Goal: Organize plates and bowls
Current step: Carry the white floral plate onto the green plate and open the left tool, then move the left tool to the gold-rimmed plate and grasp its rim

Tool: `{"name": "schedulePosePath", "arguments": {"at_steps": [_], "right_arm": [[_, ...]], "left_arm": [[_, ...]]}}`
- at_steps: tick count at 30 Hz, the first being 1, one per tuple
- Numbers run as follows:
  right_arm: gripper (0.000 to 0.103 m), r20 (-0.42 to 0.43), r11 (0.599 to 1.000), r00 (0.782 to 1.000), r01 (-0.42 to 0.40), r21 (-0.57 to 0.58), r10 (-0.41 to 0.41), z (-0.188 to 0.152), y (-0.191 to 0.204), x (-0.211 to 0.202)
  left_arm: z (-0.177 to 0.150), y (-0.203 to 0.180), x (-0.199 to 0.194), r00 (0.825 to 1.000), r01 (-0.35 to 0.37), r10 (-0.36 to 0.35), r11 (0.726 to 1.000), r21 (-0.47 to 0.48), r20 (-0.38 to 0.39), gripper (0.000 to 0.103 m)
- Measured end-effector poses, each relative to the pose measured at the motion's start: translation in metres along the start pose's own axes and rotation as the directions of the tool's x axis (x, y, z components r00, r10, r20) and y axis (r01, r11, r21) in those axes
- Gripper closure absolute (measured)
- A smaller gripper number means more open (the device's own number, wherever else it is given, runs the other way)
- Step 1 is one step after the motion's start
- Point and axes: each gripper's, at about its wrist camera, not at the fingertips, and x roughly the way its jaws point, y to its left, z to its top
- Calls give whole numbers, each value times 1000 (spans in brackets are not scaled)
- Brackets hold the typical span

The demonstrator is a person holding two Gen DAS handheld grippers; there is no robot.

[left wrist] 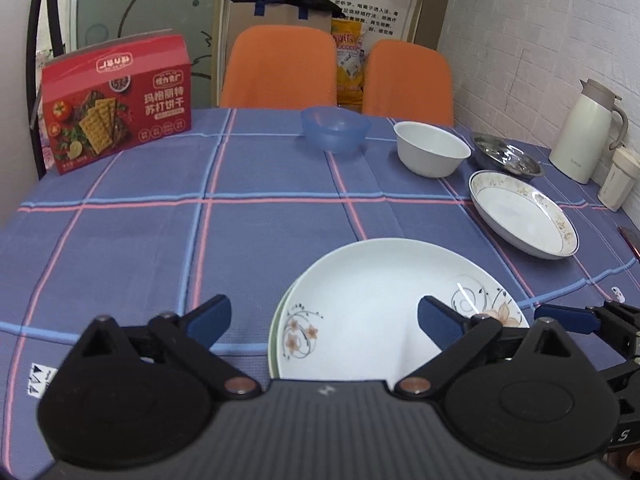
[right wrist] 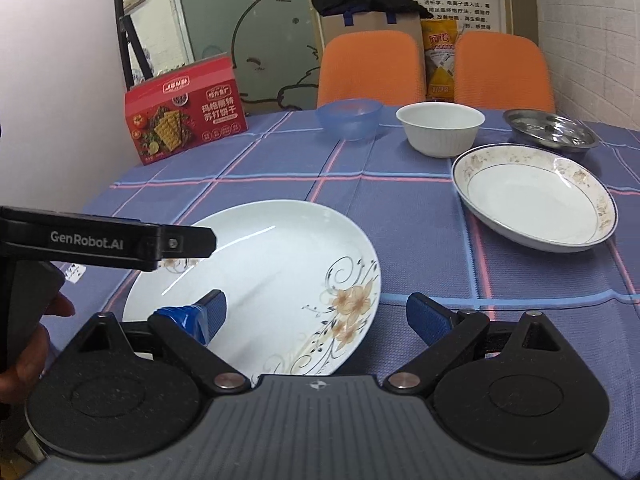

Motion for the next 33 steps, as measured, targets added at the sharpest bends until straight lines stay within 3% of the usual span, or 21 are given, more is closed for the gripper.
{"name": "schedulePosePath", "arguments": {"at_steps": [9,19,33], "right_arm": [[18,21,987,998,61,146,-65,-2,-42,-11],[18,31,958,990,127,257,-139,-9,-90,-25],[18,81,925,979,147,350,-187,5,-167,-33]], "left_arm": [[11,-12,8,1000,-6,6,1000,-22,-8,3],[26,-49,23,1000,19,-18,999,50,-22,3],[60,-105,68,996,34,-20,987,159,-88,3]]}}
